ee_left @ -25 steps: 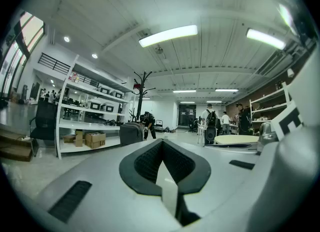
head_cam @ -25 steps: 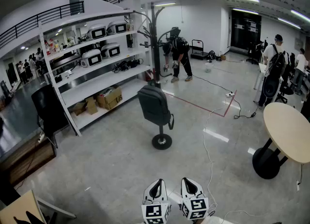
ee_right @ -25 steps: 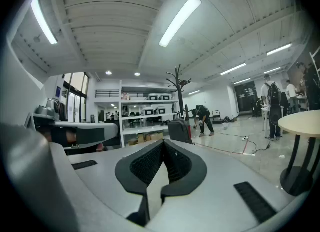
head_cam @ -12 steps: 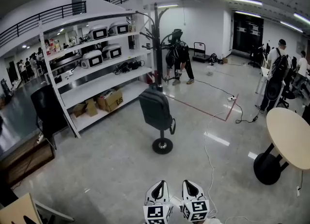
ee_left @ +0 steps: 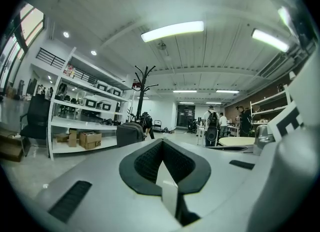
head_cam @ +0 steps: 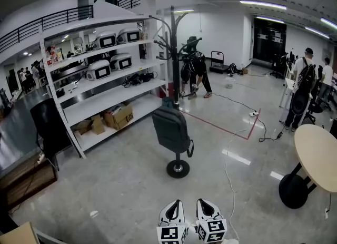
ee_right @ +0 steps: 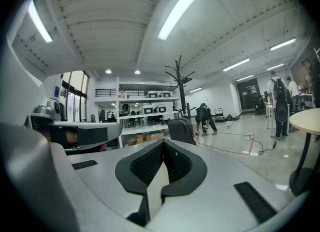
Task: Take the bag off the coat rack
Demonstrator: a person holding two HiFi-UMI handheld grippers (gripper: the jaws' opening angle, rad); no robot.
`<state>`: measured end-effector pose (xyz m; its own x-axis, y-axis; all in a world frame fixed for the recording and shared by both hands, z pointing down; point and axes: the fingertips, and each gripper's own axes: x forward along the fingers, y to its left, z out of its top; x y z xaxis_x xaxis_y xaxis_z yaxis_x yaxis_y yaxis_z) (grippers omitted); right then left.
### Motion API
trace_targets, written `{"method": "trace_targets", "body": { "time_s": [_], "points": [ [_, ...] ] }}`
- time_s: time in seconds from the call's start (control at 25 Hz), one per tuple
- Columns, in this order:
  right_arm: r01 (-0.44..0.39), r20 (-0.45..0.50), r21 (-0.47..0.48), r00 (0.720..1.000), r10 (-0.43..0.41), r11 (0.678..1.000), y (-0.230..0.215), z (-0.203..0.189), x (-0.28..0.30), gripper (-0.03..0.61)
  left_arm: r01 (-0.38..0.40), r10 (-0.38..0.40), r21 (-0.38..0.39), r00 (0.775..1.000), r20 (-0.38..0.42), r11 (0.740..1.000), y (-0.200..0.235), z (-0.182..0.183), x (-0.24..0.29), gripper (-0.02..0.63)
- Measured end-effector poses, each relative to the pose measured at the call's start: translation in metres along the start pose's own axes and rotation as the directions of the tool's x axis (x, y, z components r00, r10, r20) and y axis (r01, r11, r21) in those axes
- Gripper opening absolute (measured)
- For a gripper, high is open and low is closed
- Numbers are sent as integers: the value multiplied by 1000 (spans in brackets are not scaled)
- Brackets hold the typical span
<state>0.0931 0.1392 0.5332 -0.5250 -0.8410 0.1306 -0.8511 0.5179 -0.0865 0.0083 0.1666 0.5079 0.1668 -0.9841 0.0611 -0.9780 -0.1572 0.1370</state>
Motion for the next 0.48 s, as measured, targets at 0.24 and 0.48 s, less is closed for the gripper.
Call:
{"method": "trace_targets", "body": {
  "time_s": [0.24,0.48],
  "points": [
    [-2,-32,8,999,2,1000,-4,0,40,11,18,-18,-1,1000,-6,1000,20,3,33,-14],
    [-3,-41,9,999,3,1000,-3,0,79,11,21,-22,-20,1000,-16,1000,46,2,64,-14]
  ]
}}
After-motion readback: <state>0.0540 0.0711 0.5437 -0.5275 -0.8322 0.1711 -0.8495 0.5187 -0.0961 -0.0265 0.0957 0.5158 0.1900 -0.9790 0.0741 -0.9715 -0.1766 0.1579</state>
